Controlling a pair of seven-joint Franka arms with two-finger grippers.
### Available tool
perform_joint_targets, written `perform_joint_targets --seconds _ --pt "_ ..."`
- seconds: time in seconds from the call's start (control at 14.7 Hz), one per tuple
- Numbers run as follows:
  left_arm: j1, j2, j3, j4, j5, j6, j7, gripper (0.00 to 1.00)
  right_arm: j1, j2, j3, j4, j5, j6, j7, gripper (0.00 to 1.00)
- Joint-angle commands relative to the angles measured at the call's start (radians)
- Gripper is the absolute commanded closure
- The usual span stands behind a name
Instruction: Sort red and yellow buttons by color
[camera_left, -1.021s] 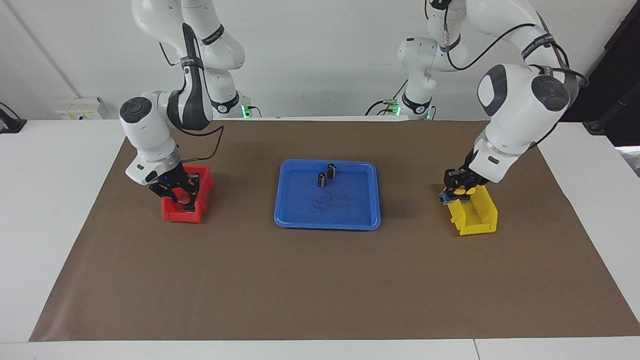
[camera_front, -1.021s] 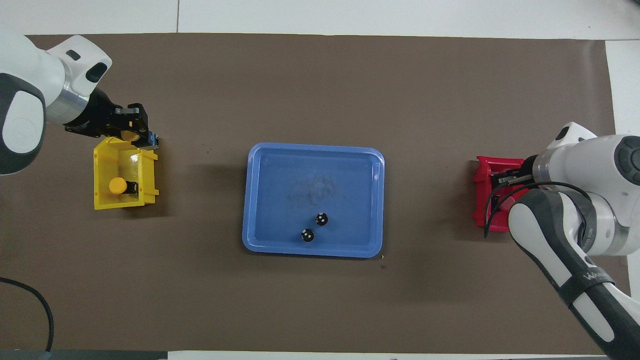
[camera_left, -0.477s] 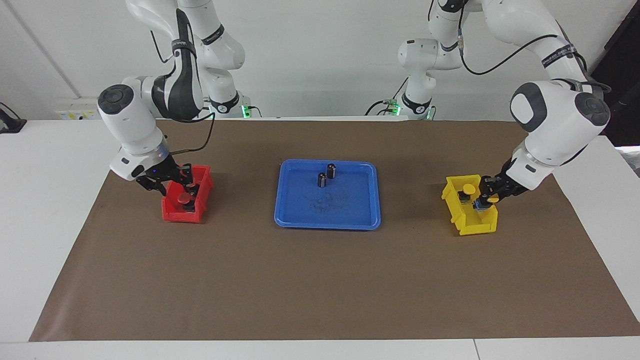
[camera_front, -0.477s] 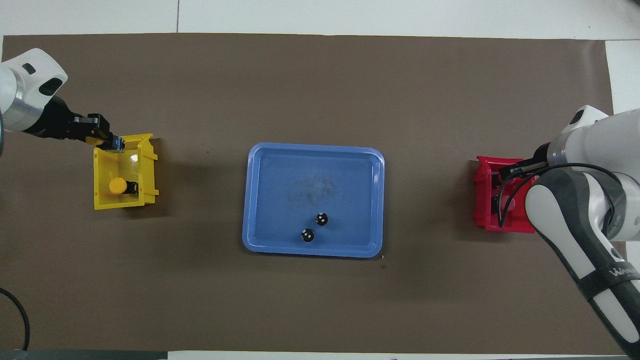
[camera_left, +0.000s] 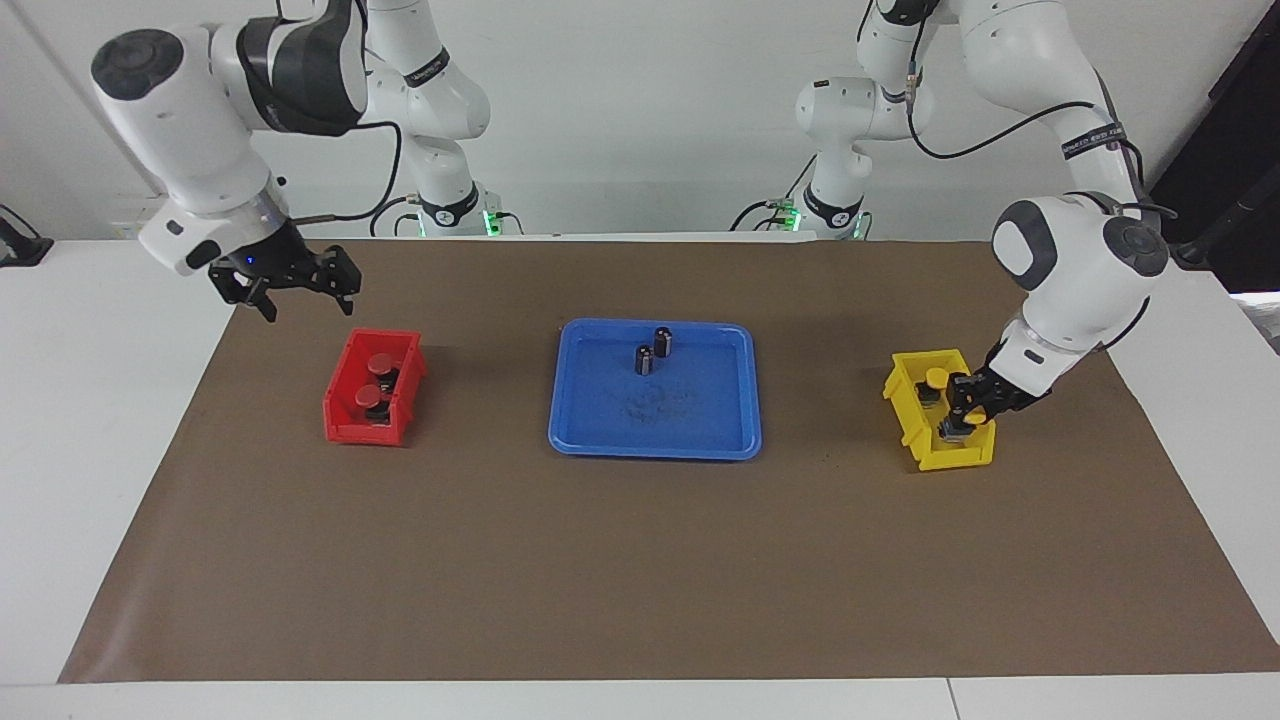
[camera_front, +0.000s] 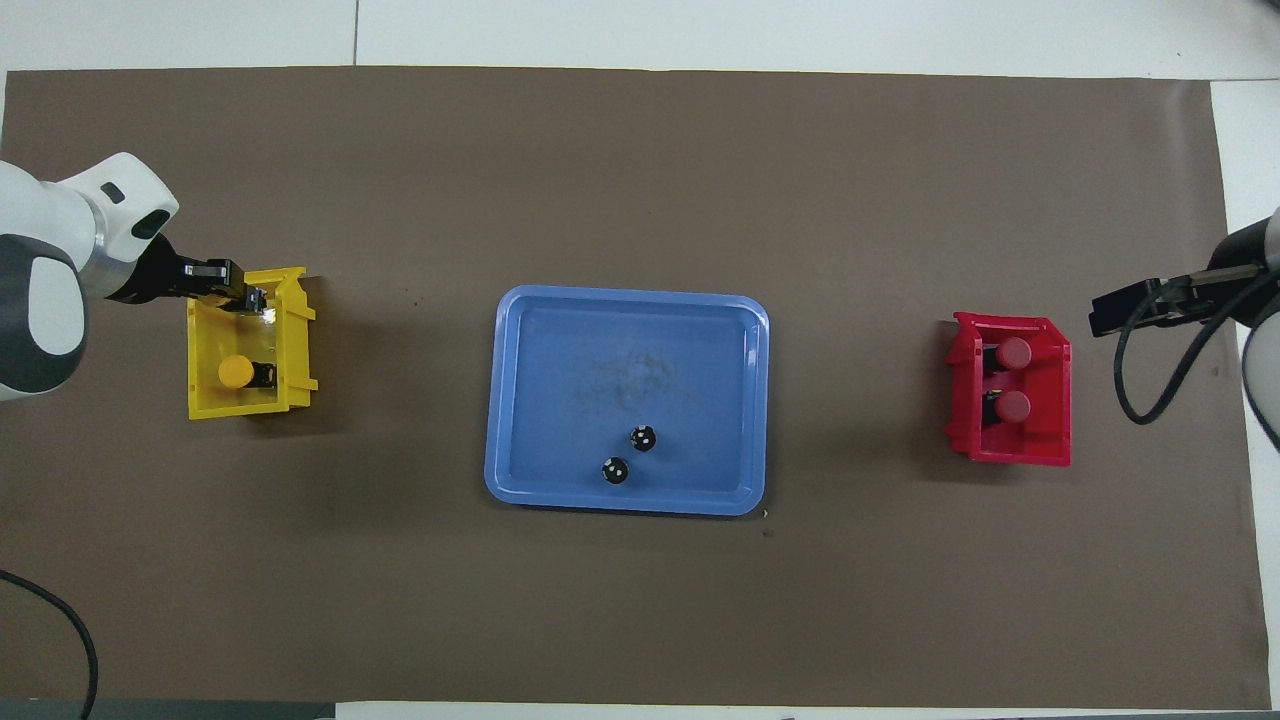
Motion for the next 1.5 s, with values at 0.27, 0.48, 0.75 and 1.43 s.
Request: perform_joint_targets --seconds 0.27,0.48,0.75,1.43 --pt "0.008 0.003 -0.009 -0.103 0.020 0.142 0.013 0.76 -0.056 0.029 -0.030 0.127 -0.006 -0.133 0.031 0.00" --pt "0.008 0.006 -0.009 -0.076 0.020 0.113 0.011 0.39 0.107 0.013 -0.209 0.112 -0.010 -0.114 0.031 0.00" --pt "0.009 -0.005 -0.009 0.000 0.020 -0.020 0.011 0.36 0.181 0.003 -0.274 0.095 -0.007 -0.085 0.034 0.00" --pt "-0.004 -0.077 -0.014 0.317 0.100 -0.494 0.013 0.00 0.204 0.004 -0.288 0.095 -0.001 -0.100 0.030 0.00"
